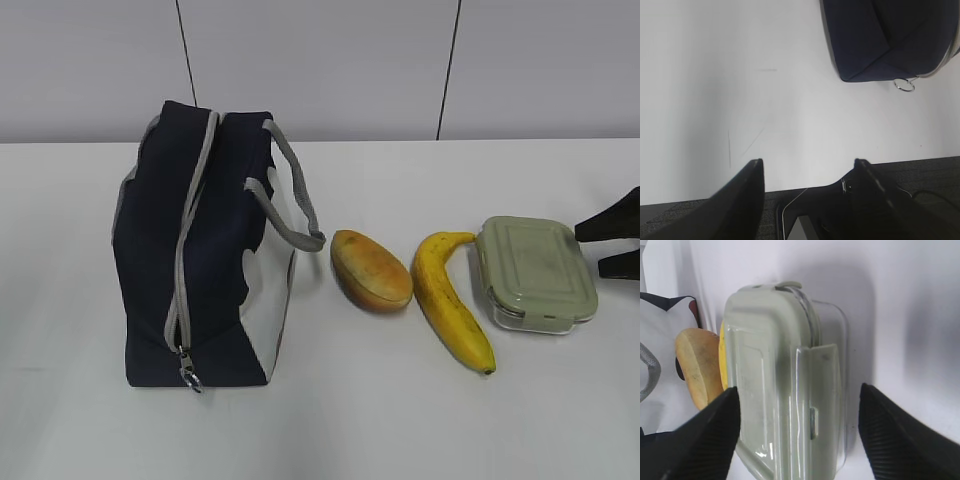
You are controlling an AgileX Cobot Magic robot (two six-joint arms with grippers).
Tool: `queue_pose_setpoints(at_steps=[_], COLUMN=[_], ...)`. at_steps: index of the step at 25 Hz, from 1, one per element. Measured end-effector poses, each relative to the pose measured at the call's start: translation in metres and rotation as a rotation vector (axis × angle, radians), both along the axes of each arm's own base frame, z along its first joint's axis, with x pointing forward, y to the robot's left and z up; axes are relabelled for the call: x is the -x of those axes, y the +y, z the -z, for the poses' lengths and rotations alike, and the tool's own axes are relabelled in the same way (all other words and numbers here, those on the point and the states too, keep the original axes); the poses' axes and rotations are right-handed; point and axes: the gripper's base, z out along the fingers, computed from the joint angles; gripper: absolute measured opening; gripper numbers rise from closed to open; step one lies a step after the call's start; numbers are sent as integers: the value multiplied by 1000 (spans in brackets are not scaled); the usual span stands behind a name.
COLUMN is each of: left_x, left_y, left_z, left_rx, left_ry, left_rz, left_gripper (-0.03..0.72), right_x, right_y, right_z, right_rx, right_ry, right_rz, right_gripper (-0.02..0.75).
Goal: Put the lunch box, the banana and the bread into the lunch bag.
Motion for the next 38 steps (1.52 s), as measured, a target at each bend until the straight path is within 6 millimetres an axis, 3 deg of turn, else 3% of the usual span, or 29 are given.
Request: queue_pose_setpoints(at_steps=[15, 21, 38], left_x=[0, 0, 0], left_y=[0, 0, 0], left_z=[0, 0, 0], left_rx=[0, 0, 0], left_ry=[0, 0, 0], left_rz=[0, 0, 0], left_gripper=[424, 424, 424], right_x=[3, 2, -6], right_y=[1, 3, 31], right_z=[2, 3, 18], right_rx=[26, 26, 16], right_ry=[37, 45, 84], right_rz=[-27, -32, -118], right_gripper=[560, 603, 597])
